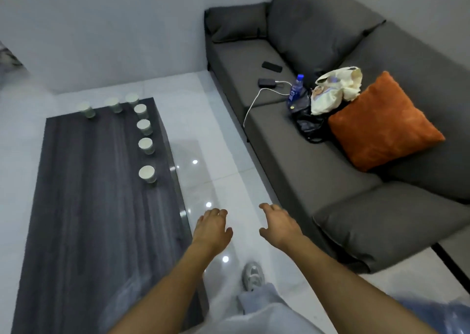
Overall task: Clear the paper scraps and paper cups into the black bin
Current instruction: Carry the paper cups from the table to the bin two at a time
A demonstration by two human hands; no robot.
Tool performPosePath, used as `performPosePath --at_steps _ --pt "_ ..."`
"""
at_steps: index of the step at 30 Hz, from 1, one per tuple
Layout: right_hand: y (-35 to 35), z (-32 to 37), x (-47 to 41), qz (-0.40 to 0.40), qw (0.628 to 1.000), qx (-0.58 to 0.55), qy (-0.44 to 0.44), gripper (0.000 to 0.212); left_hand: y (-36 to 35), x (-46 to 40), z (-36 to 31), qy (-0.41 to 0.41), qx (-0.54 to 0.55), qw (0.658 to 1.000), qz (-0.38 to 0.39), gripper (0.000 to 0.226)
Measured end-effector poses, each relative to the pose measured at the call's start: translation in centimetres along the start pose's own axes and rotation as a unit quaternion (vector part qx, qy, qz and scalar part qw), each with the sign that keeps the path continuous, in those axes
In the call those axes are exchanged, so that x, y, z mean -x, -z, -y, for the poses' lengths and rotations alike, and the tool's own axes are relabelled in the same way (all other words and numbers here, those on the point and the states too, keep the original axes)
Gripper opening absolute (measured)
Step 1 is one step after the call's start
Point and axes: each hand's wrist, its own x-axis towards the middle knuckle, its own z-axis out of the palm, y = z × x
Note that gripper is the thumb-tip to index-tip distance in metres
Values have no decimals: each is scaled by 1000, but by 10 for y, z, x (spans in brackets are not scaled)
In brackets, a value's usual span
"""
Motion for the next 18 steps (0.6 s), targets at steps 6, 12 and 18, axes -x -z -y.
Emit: performPosePath --at_steps 6,12,18 --pt "69 23 -117 30 996 47 76 64 48 -75 13 90 57 993 -45 50" --pt "97 88 -210 72 980 86 167 62 85 -122 68 197 93 974 -54 46" --pt "114 167 -303 92 965 115 218 64 124 -179 139 255 108 958 -67 41"
